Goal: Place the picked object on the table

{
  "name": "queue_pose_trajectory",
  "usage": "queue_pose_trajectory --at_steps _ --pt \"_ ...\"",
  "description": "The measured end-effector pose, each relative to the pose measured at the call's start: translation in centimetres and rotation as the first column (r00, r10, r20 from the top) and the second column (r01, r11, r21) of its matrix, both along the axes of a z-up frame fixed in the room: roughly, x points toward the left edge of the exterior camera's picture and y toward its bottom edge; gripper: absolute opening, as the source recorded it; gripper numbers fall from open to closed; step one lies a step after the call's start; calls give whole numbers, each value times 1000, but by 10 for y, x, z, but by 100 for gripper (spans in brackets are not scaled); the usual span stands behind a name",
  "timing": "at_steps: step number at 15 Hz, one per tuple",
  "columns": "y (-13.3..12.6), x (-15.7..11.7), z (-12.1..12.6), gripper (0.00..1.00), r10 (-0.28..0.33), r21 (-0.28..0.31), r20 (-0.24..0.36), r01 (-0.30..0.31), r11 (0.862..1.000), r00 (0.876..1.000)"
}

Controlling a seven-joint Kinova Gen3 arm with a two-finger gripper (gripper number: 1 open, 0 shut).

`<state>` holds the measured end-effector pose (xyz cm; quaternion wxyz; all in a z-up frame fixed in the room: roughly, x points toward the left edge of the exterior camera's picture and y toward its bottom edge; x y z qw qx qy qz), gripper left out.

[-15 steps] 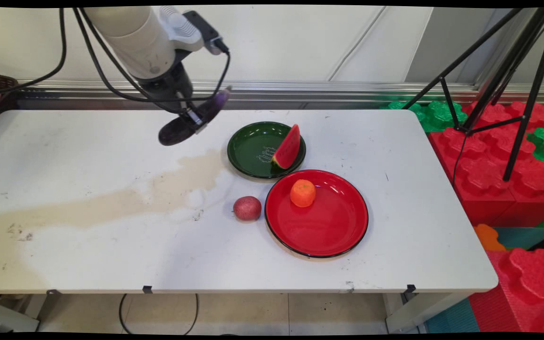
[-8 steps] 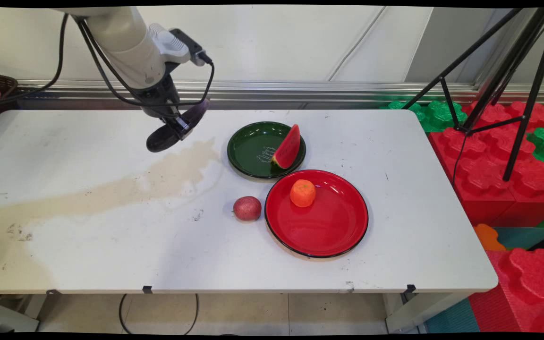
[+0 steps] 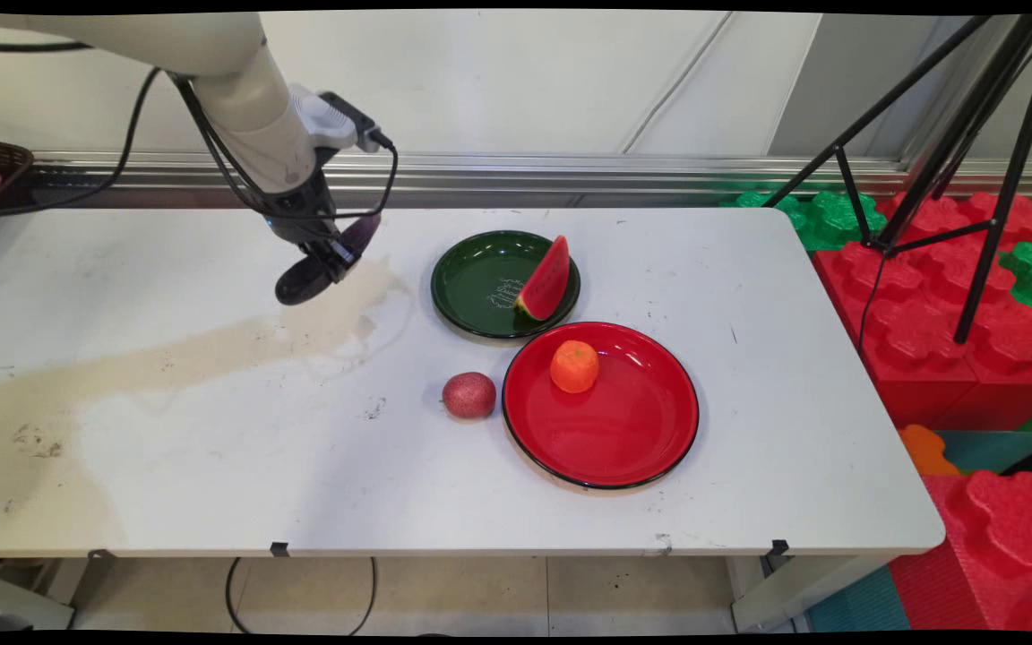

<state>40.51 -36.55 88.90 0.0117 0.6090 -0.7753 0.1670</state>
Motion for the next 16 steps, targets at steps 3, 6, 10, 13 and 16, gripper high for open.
queue_pose_trajectory --at_steps 3,6,10,13,16 --pt "-8 4 -17 0 0 17 -5 0 1000 1000" --pt "-16 6 -32 0 -7 29 -11 8 1000 1000" --pt "-25 5 -51 0 -13 43 -25 14 999 1000" --pt "-30 3 -65 0 -21 50 -40 23 998 999" --pt "-33 0 -75 0 -33 54 -54 36 998 998"
